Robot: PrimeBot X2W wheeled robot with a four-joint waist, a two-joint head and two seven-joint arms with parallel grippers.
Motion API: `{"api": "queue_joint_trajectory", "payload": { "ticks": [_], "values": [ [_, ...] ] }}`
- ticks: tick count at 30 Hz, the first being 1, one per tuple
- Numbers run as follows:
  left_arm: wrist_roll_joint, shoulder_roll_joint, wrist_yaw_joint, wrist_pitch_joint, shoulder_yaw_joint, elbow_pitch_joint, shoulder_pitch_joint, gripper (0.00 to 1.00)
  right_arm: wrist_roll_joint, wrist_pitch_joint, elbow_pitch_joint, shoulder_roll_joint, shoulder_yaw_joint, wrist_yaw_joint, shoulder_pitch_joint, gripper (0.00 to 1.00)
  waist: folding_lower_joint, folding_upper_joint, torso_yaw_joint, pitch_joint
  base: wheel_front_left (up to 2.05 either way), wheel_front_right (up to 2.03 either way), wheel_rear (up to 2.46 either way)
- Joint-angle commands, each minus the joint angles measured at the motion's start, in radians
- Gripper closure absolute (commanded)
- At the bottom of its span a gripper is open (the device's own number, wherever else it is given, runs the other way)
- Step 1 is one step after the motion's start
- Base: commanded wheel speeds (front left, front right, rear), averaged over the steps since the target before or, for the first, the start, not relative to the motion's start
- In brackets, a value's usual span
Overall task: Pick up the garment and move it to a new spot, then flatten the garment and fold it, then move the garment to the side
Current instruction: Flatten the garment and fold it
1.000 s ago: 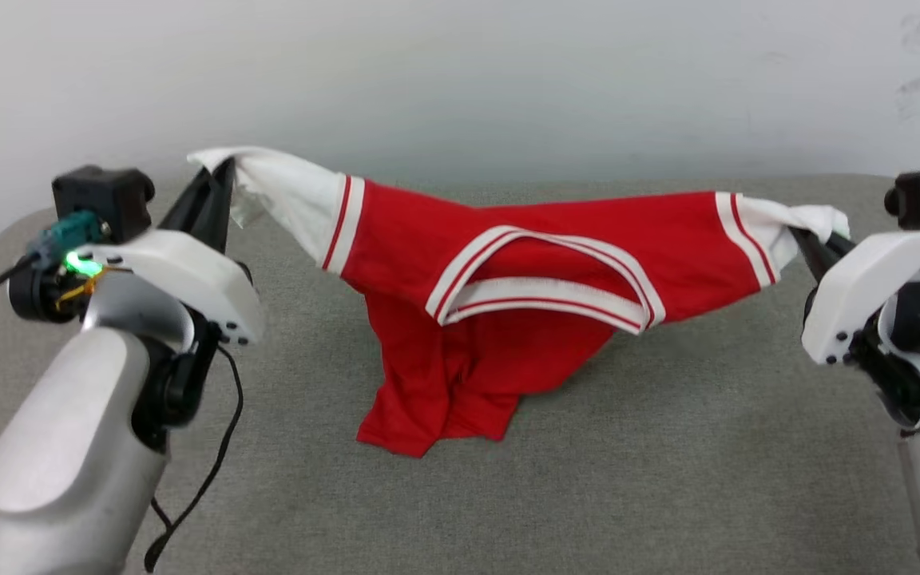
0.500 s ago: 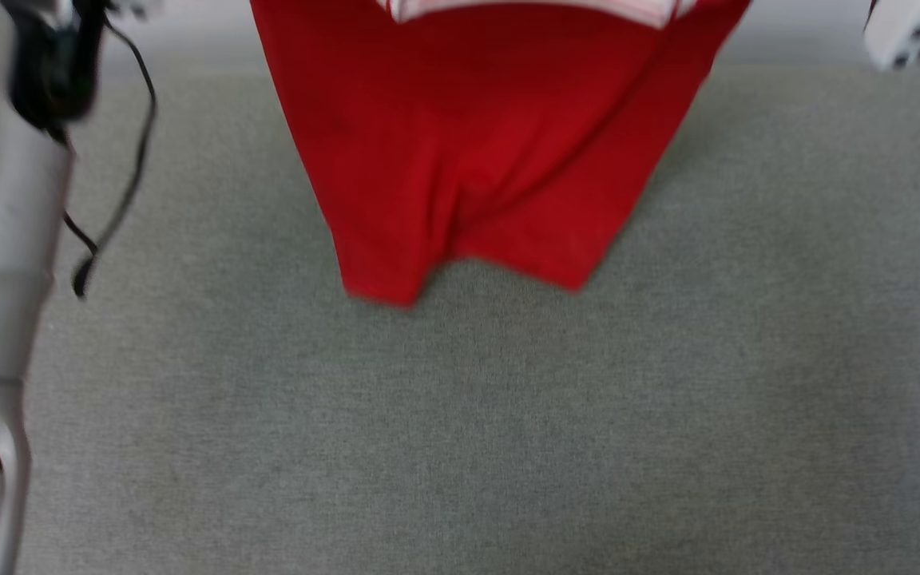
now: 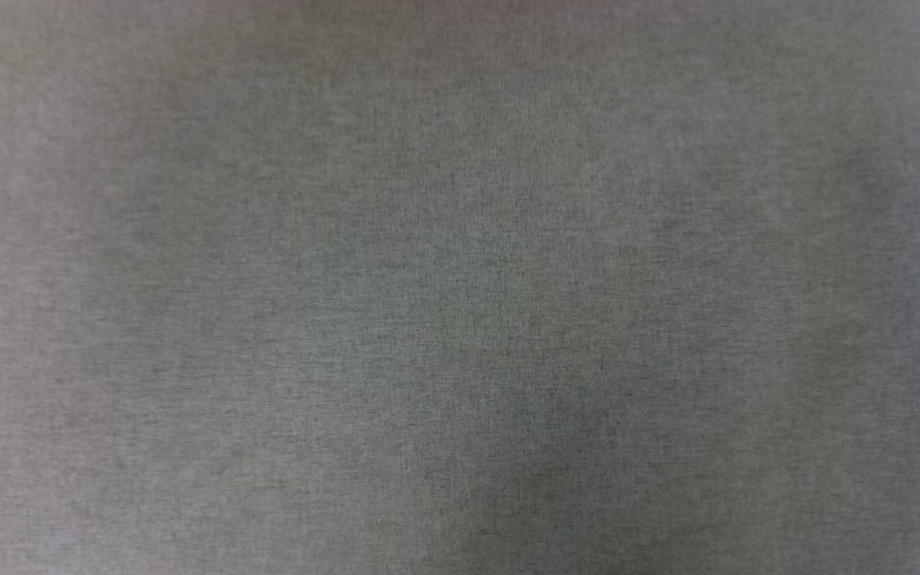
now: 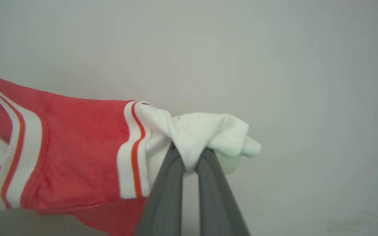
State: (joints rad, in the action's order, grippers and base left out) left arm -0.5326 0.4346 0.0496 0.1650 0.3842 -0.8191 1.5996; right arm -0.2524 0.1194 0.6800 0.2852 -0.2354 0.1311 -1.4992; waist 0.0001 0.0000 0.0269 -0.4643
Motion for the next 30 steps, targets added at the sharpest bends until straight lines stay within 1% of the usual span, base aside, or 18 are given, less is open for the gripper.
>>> {"api": "queue_joint_trajectory", "payload": {
  "ticks": [1, 8, 14, 19, 24, 25, 26, 30],
  "values": [
    [-0.005, -0.003, 0.004, 0.009, 0.001, -0.021, 0.016, 1.00, -0.002, -0.015, 0.025, -0.005, -0.014, -0.001, -0.023, 1.00, -0.0001, 0.0000, 0.003, -0.040, 0.00, 0.00, 0.00],
    [-0.018, -0.033, 0.032, 0.036, 0.015, -0.118, 0.009, 1.00, -0.032, -0.063, 0.129, -0.034, -0.062, -0.001, -0.049, 1.00, -0.0001, 0.0000, 0.002, -0.092, 0.00, 0.00, 0.00],
    [-0.047, -0.071, 0.059, 0.064, 0.023, -0.213, -0.048, 1.00, -0.071, -0.112, 0.225, -0.059, -0.085, -0.001, -0.002, 1.00, -0.0001, 0.0000, -0.002, -0.092, 0.00, 0.00, 0.00],
    [-0.075, -0.106, 0.075, 0.088, 0.037, -0.268, -0.177, 1.00, -0.126, -0.176, 0.290, -0.073, -0.110, -0.001, 0.102, 1.00, -0.0001, 0.0000, -0.008, -0.014, 0.00, 0.00, 0.00],
    [-0.116, -0.129, 0.080, 0.100, 0.028, -0.251, -0.375, 1.00, -0.210, -0.234, 0.306, -0.079, -0.154, -0.001, 0.283, 1.00, -0.0001, 0.0000, -0.011, 0.105, 0.00, 0.00, 0.00],
    [-0.116, -0.129, 0.080, 0.100, 0.028, -0.251, -0.375, 1.00, -0.210, -0.234, 0.306, -0.079, -0.154, -0.001, 0.283, 1.00, -0.0001, 0.0000, -0.011, 0.105, 0.00, 0.00, 0.00],
    [-0.129, -0.122, 0.081, 0.101, 0.006, -0.206, -0.457, 1.00, -0.241, -0.249, 0.293, -0.069, -0.179, -0.001, 0.358, 1.00, -0.0001, 0.0000, -0.012, 0.146, 0.00, 0.00, 0.00],
    [-0.122, -0.108, 0.080, 0.101, -0.036, -0.101, -0.673, 1.00, -0.292, -0.278, 0.253, -0.050, -0.231, -0.001, 0.539, 1.00, -0.0001, 0.0000, -0.012, 0.237, 0.00, 0.00, 0.00]
  ]
}}
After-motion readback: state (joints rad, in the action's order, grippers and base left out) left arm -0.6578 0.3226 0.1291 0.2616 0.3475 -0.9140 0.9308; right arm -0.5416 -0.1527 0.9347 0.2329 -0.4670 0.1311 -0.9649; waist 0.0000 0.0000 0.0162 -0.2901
